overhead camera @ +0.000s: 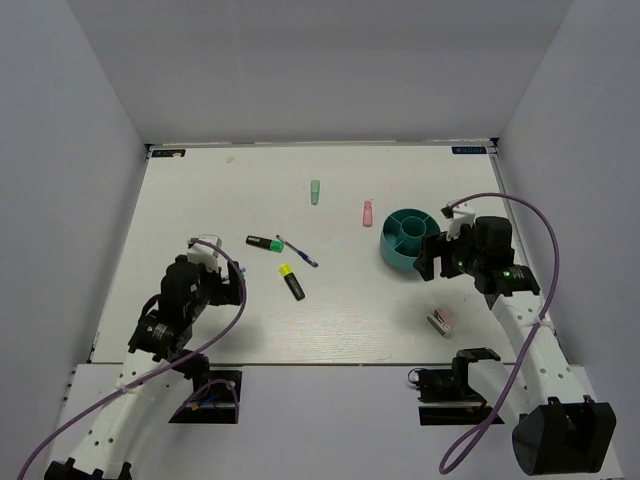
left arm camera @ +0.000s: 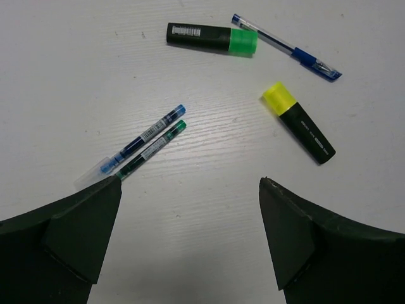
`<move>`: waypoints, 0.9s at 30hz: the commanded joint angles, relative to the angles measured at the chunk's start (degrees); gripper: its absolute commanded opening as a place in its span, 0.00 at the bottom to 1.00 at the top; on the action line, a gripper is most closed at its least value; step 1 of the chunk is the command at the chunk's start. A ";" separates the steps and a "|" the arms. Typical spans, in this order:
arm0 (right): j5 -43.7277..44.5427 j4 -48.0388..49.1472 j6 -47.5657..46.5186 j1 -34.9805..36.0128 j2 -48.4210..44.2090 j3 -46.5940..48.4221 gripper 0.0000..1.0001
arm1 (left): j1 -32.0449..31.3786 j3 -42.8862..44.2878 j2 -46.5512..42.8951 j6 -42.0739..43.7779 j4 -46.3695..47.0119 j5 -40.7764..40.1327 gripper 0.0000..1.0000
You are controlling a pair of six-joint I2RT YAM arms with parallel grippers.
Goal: Sort the stationery into containers
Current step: Pick up the stationery from the center of the board.
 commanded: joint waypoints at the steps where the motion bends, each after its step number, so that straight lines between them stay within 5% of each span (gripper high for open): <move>1: -4.18 -3.05 -3.45 0.32 -0.69 1.98 0.90 | -0.24 0.61 1.88 1.09 0.28 2.58 1.00; 7: 0.03 -4.37 -9.51 0.32 -1.40 0.66 0.90 | -0.32 1.58 6.27 0.57 1.07 3.02 0.94; 10: -2.07 -7.52 -15.13 0.41 0.18 1.72 0.90 | -0.15 4.20 12.40 -1.01 2.04 3.63 0.84; 12: -1.11 -6.48 -12.24 0.33 0.28 1.28 0.86 | -0.24 5.89 15.51 -1.81 2.22 5.57 0.66; 13: -1.89 -6.65 -12.59 0.33 0.36 1.28 0.67 | -0.15 8.85 20.65 -2.24 2.74 6.53 0.57; 14: -1.64 -6.48 -12.50 0.33 0.45 1.02 0.01 | -0.15 9.83 22.52 -2.60 3.00 6.89 0.46; 15: -0.85 -6.39 -11.46 0.41 0.54 1.02 0.00 | -0.15 12.19 24.37 -2.77 3.01 7.15 0.21; 17: -0.14 -6.22 -11.18 0.41 0.54 1.02 0.00 | -0.24 16.32 32.08 -4.52 2.66 7.16 0.04; 18: -0.14 -5.78 -11.27 0.41 0.63 0.67 0.08 | -0.24 19.31 35.69 -4.97 2.66 6.28 0.00; 19: -0.23 -6.47 -11.19 0.33 0.80 0.75 0.39 | -0.59 20.73 37.64 -7.67 2.13 4.71 0.00; 20: -0.32 -6.74 -11.10 0.41 0.98 1.36 0.84 | -0.68 25.27 40.79 -11.61 1.26 4.26 0.09; 22: 0.03 -6.92 -10.40 0.41 1.50 2.07 0.88 | -1.29 28.55 46.43 -18.29 -2.50 -3.62 0.53; 25: 0.74 -6.83 -10.05 0.50 1.07 1.90 0.88 | -1.82 36.02 54.43 -32.34 -9.64 -8.30 0.67; 27: 1.62 -6.57 -9.78 0.67 0.72 1.89 0.88 | -1.73 40.50 60.14 -43.74 -12.71 -8.58 0.67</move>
